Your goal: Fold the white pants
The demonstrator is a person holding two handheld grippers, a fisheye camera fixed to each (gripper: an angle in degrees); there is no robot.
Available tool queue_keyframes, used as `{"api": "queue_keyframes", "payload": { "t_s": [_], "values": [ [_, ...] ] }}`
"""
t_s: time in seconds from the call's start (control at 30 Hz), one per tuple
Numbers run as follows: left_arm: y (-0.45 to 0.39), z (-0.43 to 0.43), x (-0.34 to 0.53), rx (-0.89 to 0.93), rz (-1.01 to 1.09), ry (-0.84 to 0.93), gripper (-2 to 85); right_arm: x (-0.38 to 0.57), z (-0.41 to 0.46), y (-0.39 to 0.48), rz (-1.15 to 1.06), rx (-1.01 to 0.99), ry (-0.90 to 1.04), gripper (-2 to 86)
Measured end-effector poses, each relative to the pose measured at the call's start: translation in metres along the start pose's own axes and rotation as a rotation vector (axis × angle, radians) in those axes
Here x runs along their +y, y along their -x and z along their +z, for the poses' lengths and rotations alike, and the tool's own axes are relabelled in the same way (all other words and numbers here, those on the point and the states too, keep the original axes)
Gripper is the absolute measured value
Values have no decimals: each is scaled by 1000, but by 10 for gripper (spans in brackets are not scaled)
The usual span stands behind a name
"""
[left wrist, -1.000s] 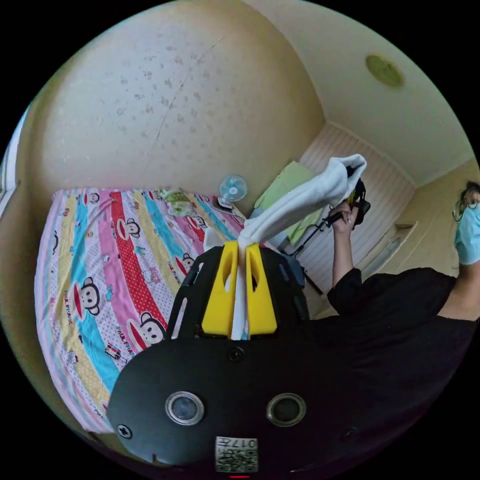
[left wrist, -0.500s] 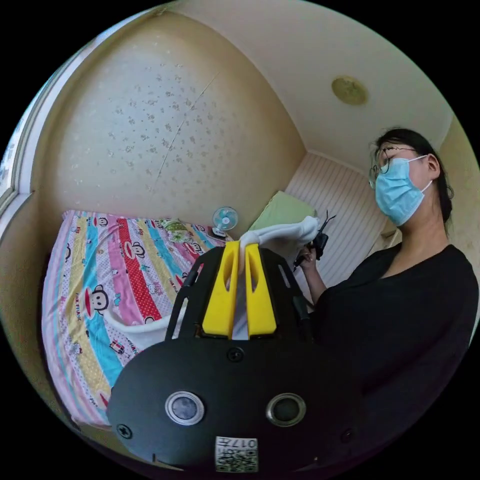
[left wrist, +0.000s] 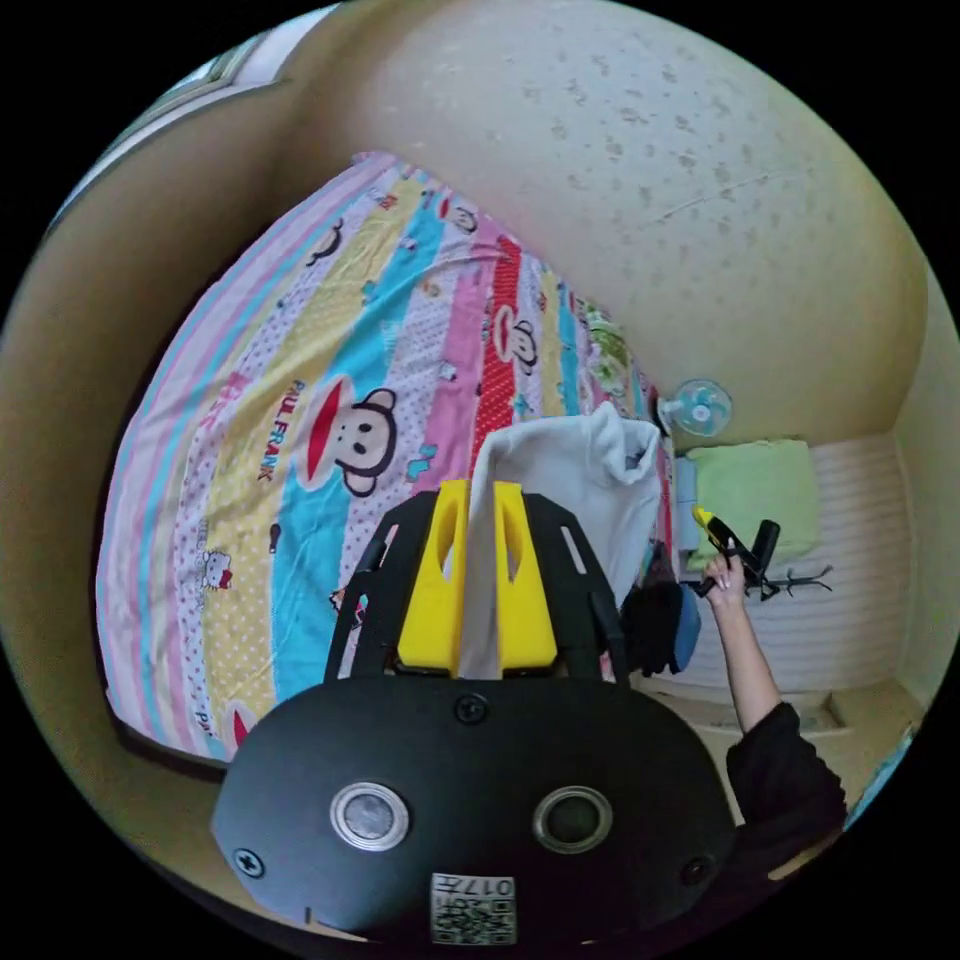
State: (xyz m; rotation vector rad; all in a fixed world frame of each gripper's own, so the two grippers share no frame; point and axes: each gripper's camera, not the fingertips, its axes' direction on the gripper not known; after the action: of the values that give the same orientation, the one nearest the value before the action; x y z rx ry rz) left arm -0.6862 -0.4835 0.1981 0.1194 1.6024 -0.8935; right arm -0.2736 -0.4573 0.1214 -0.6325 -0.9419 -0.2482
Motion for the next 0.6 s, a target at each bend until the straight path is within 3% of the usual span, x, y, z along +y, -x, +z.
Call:
{"api": "queue_keyframes", "payload": {
  "t_s": [0.13, 0.23, 0.37, 0.47, 0.53, 0.6],
  "values": [
    [105, 34, 61, -188, -59, 80, 80, 84, 78, -84, 155, 92, 166, 95],
    [169, 30, 127, -374, -93, 142, 112, 161, 110, -133, 230, 328, 334, 119],
    [224, 18, 178, -439, -119, 231, 124, 242, 135, -186, 284, 471, 565, 114],
    [241, -7, 187, -455, -29, 241, 50, 233, 117, -192, 165, 468, 607, 53],
    [254, -46, 169, -435, 52, 366, 16, 211, 85, -198, 121, 519, 597, 46],
    [269, -109, 153, -460, 19, 263, 13, 189, 44, -209, 97, 654, 541, 44]
  ]
}}
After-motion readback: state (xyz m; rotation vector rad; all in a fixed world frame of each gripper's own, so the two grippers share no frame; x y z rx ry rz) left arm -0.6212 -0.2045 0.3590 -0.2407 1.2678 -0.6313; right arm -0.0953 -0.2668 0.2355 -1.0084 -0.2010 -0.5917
